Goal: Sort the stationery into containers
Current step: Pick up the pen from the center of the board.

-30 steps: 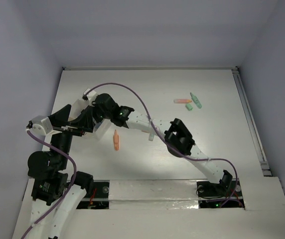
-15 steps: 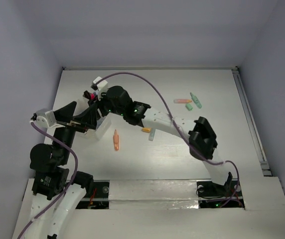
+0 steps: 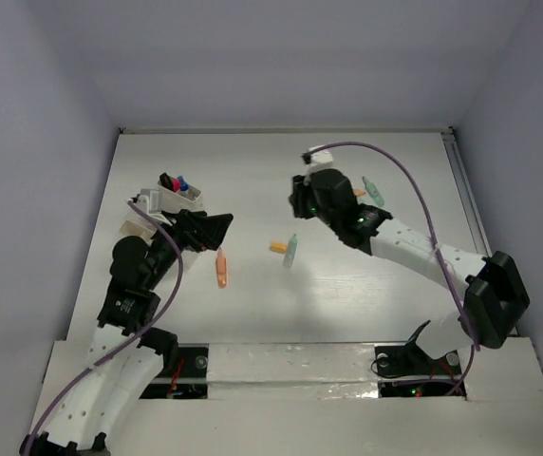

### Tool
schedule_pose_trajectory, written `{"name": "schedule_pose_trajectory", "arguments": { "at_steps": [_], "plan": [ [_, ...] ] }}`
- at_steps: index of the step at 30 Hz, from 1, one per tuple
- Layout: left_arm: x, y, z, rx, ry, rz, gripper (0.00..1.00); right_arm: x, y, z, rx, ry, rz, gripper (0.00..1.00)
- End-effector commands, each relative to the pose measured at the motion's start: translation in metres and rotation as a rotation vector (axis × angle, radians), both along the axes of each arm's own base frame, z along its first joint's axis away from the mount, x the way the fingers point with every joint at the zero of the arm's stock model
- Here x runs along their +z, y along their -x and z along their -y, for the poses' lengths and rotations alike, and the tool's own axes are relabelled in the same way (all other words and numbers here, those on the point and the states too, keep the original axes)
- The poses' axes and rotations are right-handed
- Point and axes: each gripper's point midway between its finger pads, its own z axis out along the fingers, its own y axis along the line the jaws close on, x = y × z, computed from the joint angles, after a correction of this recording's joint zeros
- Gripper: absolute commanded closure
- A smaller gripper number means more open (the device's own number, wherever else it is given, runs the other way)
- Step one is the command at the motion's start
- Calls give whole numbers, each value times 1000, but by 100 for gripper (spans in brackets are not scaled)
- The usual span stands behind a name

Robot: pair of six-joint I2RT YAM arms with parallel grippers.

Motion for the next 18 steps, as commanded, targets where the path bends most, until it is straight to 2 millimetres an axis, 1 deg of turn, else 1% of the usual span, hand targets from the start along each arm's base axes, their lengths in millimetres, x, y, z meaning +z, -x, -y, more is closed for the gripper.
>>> {"name": "schedule_pose_trajectory", "arguments": {
  "at_steps": [1,2,3,4,5,6,7,8,9,10,11,12,13,14,15,16,17,18],
  "plan": [
    [0,5,21,-129,90,14,2,-37,-23,100,-270,27,-135,59],
    [-5,3,26,-141,90,1,2,-53,-24,122,-324,59,-159,58],
    [-14,1,28,-148,84,-19,2,-54,-28,138,-357,63,-166,57],
    [-18,-1,28,-143,82,-27,2,-61,-31,153,-384,77,-185,56],
    [-22,-2,31,-152,80,-36,2,-67,-40,176,-420,89,-202,53],
    [-28,-2,34,-161,77,-50,2,-75,-45,186,-437,109,-224,52],
    [-29,-3,35,-162,79,-55,2,-81,-49,196,-452,131,-247,51],
    [-33,-2,39,-178,80,-69,2,-86,-55,211,-468,148,-266,50],
    [-35,-1,42,-186,77,-75,2,-85,-61,216,-468,152,-279,49],
    [-36,1,46,-203,72,-81,2,-98,-67,221,-466,164,-313,49],
    [-40,1,46,-198,60,-99,2,-103,-72,226,-459,171,-327,46],
    [-36,2,48,-205,44,-86,2,-101,-81,235,-466,155,-340,45],
    [-37,1,46,-192,35,-89,2,-103,-86,238,-465,158,-349,44],
    [-37,2,48,-199,29,-97,2,-115,-91,240,-451,172,-373,42],
    [-36,3,48,-200,30,-92,2,-115,-97,241,-452,174,-377,41],
    [-35,6,52,-223,29,-91,2,-108,-105,240,-443,179,-367,40],
    [-35,8,55,-236,29,-90,2,-117,-111,242,-434,201,-383,40],
    [-36,8,56,-239,28,-93,2,-119,-113,238,-414,205,-401,39]
  ]
}}
